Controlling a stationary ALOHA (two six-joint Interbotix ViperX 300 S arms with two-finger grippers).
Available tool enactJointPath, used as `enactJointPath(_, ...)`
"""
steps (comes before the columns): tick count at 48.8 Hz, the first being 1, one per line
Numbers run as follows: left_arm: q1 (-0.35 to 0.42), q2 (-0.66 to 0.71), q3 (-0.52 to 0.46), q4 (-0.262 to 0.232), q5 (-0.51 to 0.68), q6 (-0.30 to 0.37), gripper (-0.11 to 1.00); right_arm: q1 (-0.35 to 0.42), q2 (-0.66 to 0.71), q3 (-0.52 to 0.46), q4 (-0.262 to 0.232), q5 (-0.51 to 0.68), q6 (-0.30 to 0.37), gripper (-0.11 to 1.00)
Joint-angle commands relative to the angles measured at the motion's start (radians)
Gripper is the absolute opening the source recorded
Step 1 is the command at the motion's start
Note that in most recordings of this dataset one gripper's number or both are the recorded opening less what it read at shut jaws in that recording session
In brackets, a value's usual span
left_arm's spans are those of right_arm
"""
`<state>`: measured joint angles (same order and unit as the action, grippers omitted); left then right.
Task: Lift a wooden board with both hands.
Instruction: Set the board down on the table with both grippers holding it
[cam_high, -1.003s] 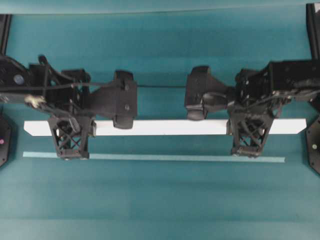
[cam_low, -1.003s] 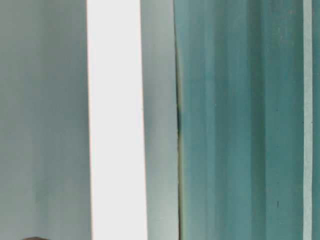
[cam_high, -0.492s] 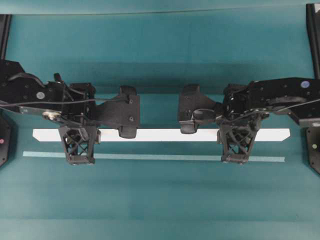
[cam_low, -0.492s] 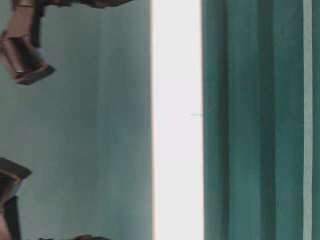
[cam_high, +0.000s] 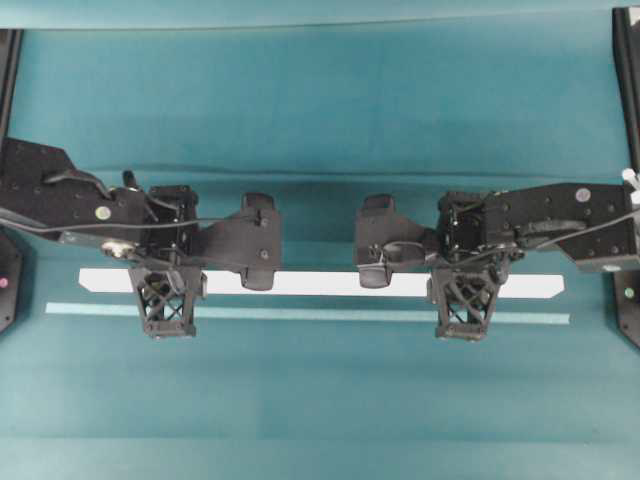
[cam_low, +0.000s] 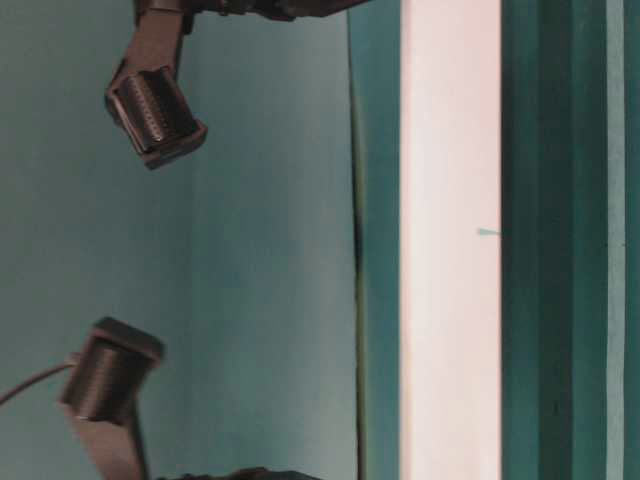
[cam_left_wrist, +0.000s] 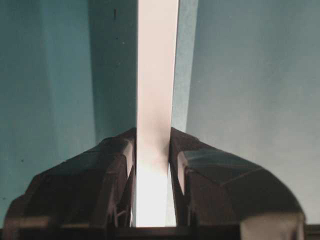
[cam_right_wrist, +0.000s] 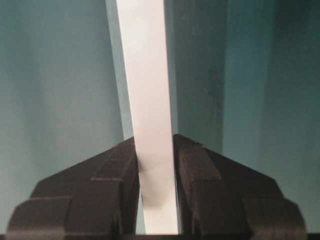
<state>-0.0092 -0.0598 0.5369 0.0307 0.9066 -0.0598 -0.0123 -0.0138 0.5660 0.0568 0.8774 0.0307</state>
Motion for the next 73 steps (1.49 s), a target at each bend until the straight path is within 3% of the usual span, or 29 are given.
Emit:
enactJointPath(1, 0.0, 0.002, 0.002, 0.002, -0.034, -0.002, 0.17, 0.006, 0.006, 0.002, 0.003, -0.04, -0.008, 0.21)
enactJointPath(26, 0.003, 0.025, 0.061, 0.002, -0.123, -0.005, 0.17, 0.031, 0.078, 0.005, 0.003, -0.117, -0.009, 0.21)
enactJointPath(73, -0.032, 0.038, 0.118, 0.0, -0.238, -0.103, 0.17, 0.02, 0.103, 0.038, 0.003, -0.175, -0.025, 0.21)
